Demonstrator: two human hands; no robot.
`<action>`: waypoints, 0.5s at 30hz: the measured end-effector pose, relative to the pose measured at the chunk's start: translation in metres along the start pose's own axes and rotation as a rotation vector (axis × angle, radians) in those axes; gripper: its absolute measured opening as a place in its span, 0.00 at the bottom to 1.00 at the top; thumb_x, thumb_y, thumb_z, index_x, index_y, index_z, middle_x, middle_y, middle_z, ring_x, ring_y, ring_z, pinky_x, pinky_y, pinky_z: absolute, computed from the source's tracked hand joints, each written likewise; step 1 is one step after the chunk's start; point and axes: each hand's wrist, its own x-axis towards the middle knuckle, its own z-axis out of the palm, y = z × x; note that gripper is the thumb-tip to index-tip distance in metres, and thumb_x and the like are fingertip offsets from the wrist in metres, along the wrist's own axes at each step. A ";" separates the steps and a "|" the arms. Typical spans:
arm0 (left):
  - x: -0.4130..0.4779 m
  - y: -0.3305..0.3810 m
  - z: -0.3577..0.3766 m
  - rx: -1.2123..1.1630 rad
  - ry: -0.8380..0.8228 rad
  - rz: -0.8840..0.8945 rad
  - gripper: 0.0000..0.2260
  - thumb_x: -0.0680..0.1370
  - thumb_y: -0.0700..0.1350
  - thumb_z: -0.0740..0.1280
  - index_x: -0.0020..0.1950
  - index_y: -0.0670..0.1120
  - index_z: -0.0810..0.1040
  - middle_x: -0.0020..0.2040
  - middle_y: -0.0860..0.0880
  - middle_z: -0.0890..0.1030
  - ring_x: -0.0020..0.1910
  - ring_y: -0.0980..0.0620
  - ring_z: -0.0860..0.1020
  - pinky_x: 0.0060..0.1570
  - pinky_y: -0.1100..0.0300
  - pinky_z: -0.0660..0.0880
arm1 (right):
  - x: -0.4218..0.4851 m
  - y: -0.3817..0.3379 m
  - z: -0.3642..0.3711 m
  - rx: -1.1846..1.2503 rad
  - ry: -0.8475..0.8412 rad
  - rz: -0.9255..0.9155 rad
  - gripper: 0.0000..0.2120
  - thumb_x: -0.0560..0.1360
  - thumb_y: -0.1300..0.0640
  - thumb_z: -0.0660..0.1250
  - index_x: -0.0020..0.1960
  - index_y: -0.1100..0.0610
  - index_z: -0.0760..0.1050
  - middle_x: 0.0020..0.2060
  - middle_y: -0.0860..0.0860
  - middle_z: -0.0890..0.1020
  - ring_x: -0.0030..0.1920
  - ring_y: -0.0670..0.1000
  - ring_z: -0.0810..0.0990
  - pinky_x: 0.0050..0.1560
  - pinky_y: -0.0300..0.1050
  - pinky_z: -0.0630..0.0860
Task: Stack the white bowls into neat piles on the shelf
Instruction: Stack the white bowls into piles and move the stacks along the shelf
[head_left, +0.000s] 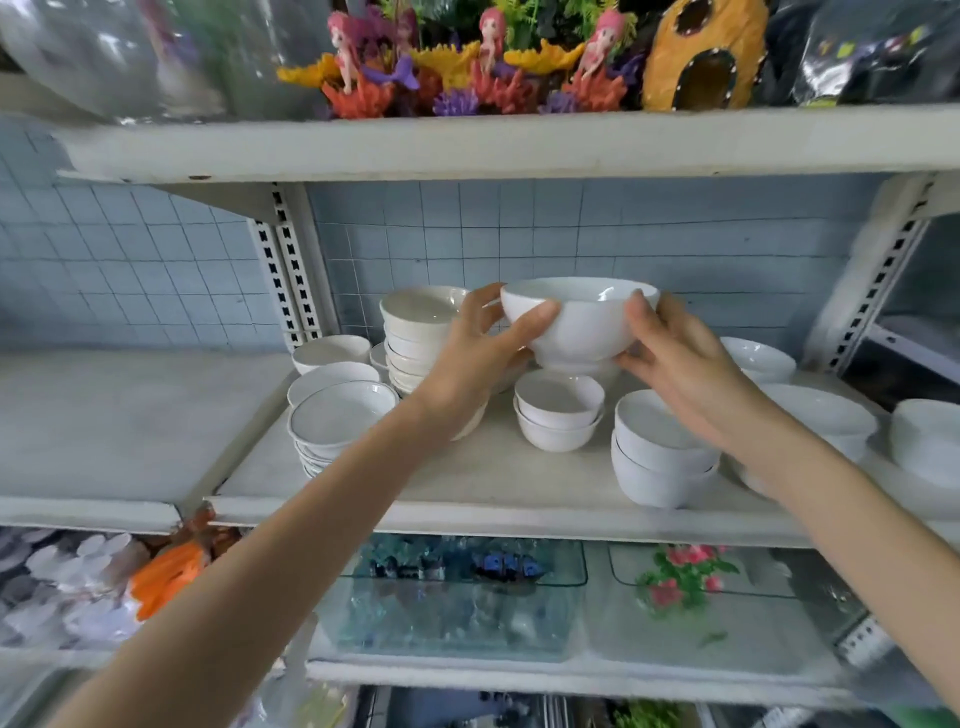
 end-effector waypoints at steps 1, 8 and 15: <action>0.001 0.004 -0.002 0.002 -0.007 0.001 0.29 0.68 0.49 0.72 0.66 0.42 0.67 0.64 0.43 0.75 0.52 0.52 0.80 0.48 0.60 0.80 | 0.001 -0.003 0.000 -0.002 -0.001 0.002 0.29 0.62 0.33 0.69 0.54 0.51 0.75 0.58 0.50 0.79 0.61 0.48 0.77 0.53 0.40 0.77; 0.019 0.032 -0.006 0.085 -0.104 0.041 0.10 0.77 0.45 0.67 0.56 0.42 0.75 0.51 0.48 0.80 0.48 0.54 0.80 0.52 0.61 0.78 | 0.018 -0.026 0.000 -0.026 0.046 0.000 0.31 0.60 0.33 0.72 0.53 0.53 0.73 0.59 0.54 0.78 0.61 0.48 0.77 0.56 0.44 0.77; 0.026 0.032 0.001 0.019 -0.027 0.033 0.16 0.78 0.43 0.66 0.62 0.38 0.72 0.49 0.48 0.80 0.46 0.53 0.79 0.47 0.64 0.79 | 0.030 -0.028 0.002 0.016 0.109 0.016 0.36 0.50 0.31 0.75 0.49 0.52 0.73 0.46 0.46 0.80 0.52 0.45 0.80 0.48 0.40 0.78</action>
